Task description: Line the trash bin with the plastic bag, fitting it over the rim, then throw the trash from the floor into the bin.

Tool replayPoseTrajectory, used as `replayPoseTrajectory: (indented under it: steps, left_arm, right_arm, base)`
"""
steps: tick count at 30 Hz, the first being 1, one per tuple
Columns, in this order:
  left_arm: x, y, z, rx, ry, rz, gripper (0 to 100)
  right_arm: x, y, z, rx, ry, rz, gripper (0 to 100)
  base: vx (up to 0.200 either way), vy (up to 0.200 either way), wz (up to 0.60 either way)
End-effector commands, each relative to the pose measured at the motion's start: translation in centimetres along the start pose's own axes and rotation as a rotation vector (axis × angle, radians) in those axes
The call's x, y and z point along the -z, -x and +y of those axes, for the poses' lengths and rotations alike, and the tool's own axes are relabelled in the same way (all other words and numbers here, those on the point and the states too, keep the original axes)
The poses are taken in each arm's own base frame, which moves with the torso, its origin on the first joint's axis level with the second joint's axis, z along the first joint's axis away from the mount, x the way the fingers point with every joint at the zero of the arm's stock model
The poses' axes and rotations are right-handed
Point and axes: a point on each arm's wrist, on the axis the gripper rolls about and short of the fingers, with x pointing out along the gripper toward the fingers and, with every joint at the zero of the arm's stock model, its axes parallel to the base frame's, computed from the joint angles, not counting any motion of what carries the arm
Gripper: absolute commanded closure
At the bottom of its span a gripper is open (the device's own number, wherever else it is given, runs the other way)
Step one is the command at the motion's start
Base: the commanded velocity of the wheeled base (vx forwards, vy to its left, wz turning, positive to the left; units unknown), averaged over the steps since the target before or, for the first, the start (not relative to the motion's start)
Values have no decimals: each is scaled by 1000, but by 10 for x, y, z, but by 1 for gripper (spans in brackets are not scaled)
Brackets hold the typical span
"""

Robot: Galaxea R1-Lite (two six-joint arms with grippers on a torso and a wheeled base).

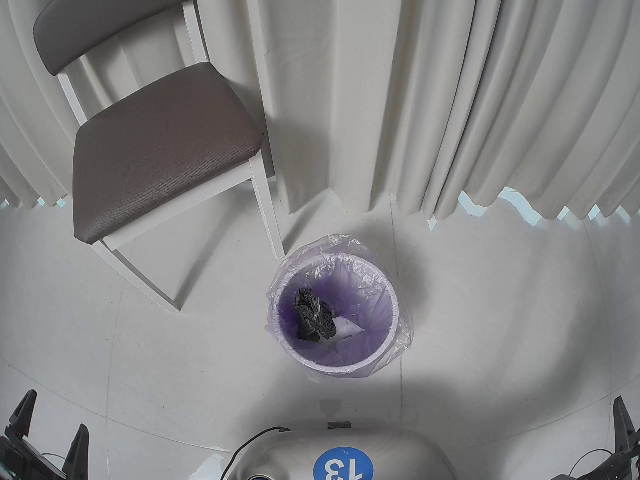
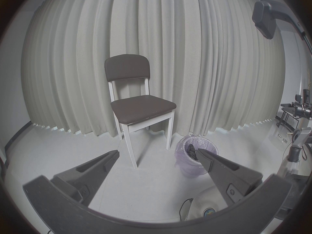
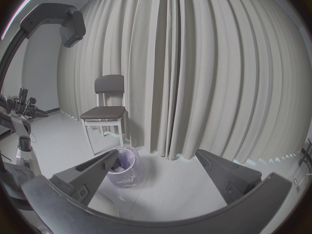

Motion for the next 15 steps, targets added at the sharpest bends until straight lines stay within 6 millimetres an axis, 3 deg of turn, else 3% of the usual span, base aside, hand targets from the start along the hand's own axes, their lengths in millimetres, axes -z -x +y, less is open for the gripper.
replayPoseTrajectory:
  steps: [1,15]
  left_arm:
    - [5,0,0,0,0,1,0]
    - [5,0,-1,17,-5,-1,0]
  right_arm:
    - [0,1,0,0,5,-12,0]
    - [1,1,1,-30,11,-27,0]
  base:
    - [0,0,0]
    - [0,0,0]
